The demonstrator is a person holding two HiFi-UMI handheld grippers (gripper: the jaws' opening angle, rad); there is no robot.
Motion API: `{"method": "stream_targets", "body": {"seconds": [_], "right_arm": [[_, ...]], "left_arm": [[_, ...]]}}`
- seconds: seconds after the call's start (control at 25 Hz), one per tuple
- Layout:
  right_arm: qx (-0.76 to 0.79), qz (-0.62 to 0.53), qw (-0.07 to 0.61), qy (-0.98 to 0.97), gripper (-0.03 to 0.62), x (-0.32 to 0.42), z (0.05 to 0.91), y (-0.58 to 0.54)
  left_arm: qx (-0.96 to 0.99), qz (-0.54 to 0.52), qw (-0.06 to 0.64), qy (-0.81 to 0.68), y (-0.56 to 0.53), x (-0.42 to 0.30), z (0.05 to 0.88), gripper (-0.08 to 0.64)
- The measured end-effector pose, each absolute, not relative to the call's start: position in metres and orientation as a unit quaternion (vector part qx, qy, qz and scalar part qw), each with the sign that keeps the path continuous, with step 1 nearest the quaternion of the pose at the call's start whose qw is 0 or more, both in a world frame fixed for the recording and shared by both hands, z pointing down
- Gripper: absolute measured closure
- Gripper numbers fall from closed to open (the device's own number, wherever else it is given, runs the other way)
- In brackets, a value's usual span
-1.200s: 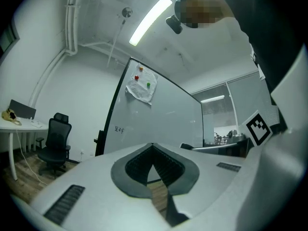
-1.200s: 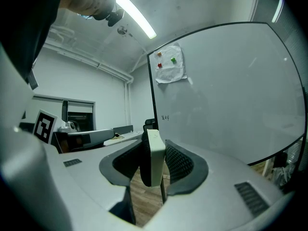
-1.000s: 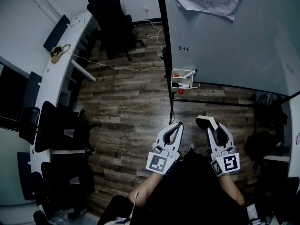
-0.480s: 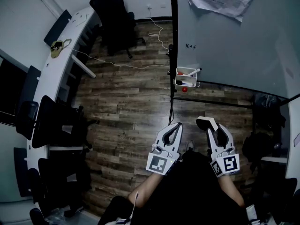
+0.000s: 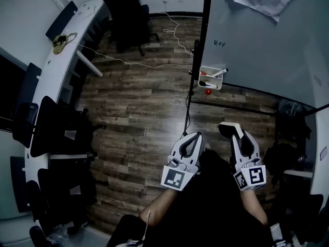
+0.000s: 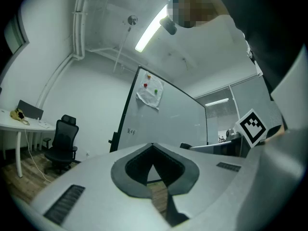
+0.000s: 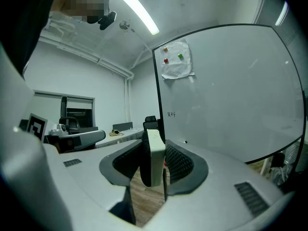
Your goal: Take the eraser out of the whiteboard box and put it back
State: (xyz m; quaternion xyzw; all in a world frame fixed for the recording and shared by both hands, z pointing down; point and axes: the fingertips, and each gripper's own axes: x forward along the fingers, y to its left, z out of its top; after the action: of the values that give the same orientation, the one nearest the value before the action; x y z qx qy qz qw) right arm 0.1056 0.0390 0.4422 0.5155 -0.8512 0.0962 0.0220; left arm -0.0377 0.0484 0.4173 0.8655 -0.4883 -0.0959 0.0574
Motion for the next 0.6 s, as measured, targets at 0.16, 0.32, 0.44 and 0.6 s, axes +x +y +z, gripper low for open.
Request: {"method": "stream_targets", "body": {"seconds": [0.16, 0.32, 0.44, 0.6], "right_arm": [[0.511, 0.093, 0.019, -0.855, 0.436, 0.098, 0.443, 0.021], [0.506, 0.092, 0.012, -0.858, 0.436, 0.093, 0.446, -0.009], [0.500, 0.092, 0.010, -0.861, 0.436, 0.089, 0.447, -0.031], [0.497, 0.090, 0.007, -0.863, 0.436, 0.088, 0.447, -0.062]], "left_arm": [[0.861, -0.094, 0.059, -0.497, 0.039, -0.049, 0.420, 0.554], [0.857, -0.092, 0.049, -0.505, 0.016, -0.055, 0.420, 0.554], [0.856, -0.090, 0.044, -0.507, -0.004, -0.057, 0.418, 0.554], [0.856, -0.090, 0.041, -0.507, -0.034, -0.057, 0.415, 0.554]]}}
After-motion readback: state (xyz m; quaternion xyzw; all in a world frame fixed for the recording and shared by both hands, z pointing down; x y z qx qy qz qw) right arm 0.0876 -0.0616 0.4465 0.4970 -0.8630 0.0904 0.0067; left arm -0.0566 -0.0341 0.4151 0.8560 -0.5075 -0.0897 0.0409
